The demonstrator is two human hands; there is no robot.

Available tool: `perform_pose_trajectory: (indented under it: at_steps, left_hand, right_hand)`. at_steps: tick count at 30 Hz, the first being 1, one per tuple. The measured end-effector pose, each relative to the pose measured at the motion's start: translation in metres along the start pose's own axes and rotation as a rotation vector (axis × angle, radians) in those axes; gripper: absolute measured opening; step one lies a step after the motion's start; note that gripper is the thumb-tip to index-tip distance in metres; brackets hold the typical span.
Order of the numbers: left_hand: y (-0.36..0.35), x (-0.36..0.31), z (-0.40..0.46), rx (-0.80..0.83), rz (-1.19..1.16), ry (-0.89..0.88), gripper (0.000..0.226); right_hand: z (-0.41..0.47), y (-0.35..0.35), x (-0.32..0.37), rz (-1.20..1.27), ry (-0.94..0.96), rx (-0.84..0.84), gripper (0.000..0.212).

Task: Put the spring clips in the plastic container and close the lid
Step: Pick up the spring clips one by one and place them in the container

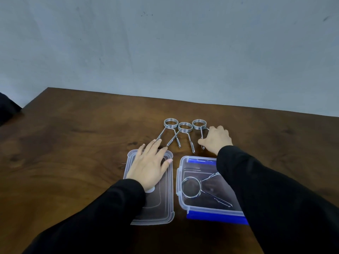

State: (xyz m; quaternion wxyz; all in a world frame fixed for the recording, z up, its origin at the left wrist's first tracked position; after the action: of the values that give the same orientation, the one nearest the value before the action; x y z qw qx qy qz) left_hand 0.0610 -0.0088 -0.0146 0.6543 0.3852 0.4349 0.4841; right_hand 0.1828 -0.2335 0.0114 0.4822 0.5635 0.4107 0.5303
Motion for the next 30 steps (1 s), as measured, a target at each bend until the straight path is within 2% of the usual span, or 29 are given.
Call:
perform_pose_trajectory:
  at_steps: [3,7,9,12,14,17,20,30]
  left_hand:
    - [0.000,0.000,0.000,0.006,0.002,0.001,0.057]
    - [0.001,0.000,0.000,0.004,0.003,0.000,0.056]
    - [0.001,0.000,0.001,-0.001,0.004,-0.003,0.057]
    - [0.001,0.000,0.000,-0.006,0.007,-0.003,0.059]
    - [0.002,-0.001,0.000,-0.008,0.005,-0.009,0.058]
    - [0.002,-0.001,0.000,-0.013,0.002,-0.009,0.055]
    - [0.001,-0.001,0.000,-0.014,0.005,-0.002,0.053]
    - [0.000,-0.001,0.000,-0.014,0.018,-0.011,0.054]
  right_hand:
    - [0.000,0.001,-0.006,-0.008,-0.039,0.025,0.059]
    - [-0.004,0.024,-0.017,0.150,-0.007,-0.045,0.039]
    - [-0.016,0.046,-0.015,0.265,0.080,-0.119,0.033]
    - [-0.056,0.085,-0.008,0.371,0.362,-0.236,0.025]
    - [-0.091,0.100,-0.009,0.396,0.548,-0.139,0.027]
    - [-0.132,0.093,-0.020,0.278,0.719,0.016,0.035]
    - [-0.148,0.071,-0.027,0.161,0.767,0.050,0.039]
    - [-0.149,0.028,-0.018,0.109,0.773,0.197,0.046]
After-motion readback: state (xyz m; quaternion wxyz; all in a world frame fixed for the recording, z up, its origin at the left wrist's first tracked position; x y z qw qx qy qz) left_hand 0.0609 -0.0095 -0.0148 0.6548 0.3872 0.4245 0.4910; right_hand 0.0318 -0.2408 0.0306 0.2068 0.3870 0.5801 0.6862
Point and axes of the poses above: each hand's wrist, its own z-axis towards the middle knuckle, its own y-axis out of the back of the hand, x = y × z, the point moved 6 cm from there along z, towards the middle knuckle, and after that the axes turned 11 degrees about -x, right-handed, at the moved point
